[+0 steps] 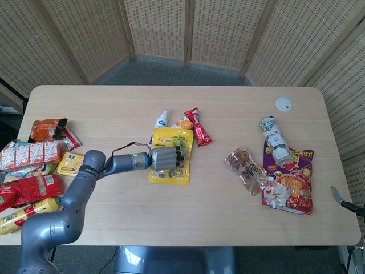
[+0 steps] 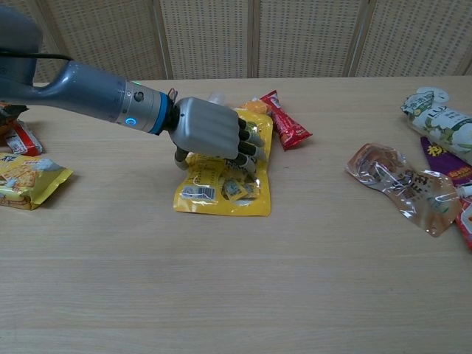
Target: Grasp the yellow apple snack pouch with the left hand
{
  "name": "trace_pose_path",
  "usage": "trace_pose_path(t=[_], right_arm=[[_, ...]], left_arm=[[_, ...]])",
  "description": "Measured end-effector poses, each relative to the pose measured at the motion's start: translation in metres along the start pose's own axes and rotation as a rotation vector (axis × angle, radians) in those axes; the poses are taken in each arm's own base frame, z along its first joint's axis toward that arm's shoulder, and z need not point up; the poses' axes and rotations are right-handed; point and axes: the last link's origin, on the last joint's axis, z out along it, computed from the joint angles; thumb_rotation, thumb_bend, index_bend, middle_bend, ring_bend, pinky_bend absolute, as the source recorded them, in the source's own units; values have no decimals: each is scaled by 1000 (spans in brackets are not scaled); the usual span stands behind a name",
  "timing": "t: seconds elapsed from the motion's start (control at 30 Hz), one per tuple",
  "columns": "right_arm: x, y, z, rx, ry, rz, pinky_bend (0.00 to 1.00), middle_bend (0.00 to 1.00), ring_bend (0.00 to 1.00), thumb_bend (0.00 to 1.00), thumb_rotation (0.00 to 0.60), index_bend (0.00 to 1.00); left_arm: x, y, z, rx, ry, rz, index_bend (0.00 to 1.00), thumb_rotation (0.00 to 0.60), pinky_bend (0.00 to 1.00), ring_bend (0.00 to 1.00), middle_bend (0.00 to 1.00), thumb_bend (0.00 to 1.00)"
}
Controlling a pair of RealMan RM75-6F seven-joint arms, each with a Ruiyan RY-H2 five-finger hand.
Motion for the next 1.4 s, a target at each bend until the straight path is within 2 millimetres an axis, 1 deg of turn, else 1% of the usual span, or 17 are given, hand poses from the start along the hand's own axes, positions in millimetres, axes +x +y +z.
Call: trace_pose_path(t=[0.03, 0.07, 0.1, 0.2, 0.3, 0.53, 0.67, 0.77, 0.97, 1.1, 1.23, 1.4], right_arm=[[0, 0, 0, 0, 0, -1, 0, 0, 0, 239, 600, 37], [0, 0, 0, 0, 0, -2, 0, 0, 0, 239, 600, 37], [0, 0, 0, 0, 1, -2, 0, 0, 0, 239, 600, 37], [0, 0, 0, 1, 2, 1, 0, 0, 0, 239, 600, 37], [0, -1, -1, 3, 1, 1, 0, 0, 0, 238, 600, 37], [0, -3, -2, 10, -3, -1, 0, 0, 0, 239, 600, 37], [-1, -3, -2, 14, -5, 0, 0, 0, 0, 238, 600, 37], [-1, -5, -3, 20, -9, 2, 0, 0, 0, 239, 600, 37], [-2, -9, -5, 39, -19, 5, 0, 0, 0, 240, 600, 38], [-4, -11, -6, 50, -27, 7, 0, 0, 0, 239, 600, 38], [-5, -13, -7, 58, -33, 13, 0, 0, 0, 239, 600, 38], [-4, -14, -7, 63, -34, 24, 0, 0, 0, 239, 600, 39]], left_arm=[[0, 1, 0, 2, 3, 2, 599, 600, 540, 371, 375, 41], [0, 2, 0, 4, 6, 5, 637, 600, 568, 418, 424, 48], [0, 3, 0, 5, 11, 10, 695, 600, 614, 491, 499, 60], [1, 4, 0, 13, 32, 15, 853, 600, 735, 656, 677, 110], [4, 5, -1, 21, 59, 9, 933, 600, 806, 737, 762, 154], [11, 3, -7, 38, 136, -18, 941, 600, 816, 749, 776, 163], [17, -5, -15, 65, 197, -45, 941, 600, 815, 748, 775, 166], [22, -16, -26, 95, 247, -58, 941, 600, 816, 749, 774, 166], [32, -49, -56, 169, 334, -48, 940, 600, 815, 747, 772, 166], [42, -70, -76, 212, 395, -32, 940, 600, 814, 746, 771, 166], [53, -83, -89, 236, 435, -13, 938, 600, 813, 747, 771, 167], [68, -90, -96, 248, 483, -3, 938, 600, 812, 747, 771, 168]])
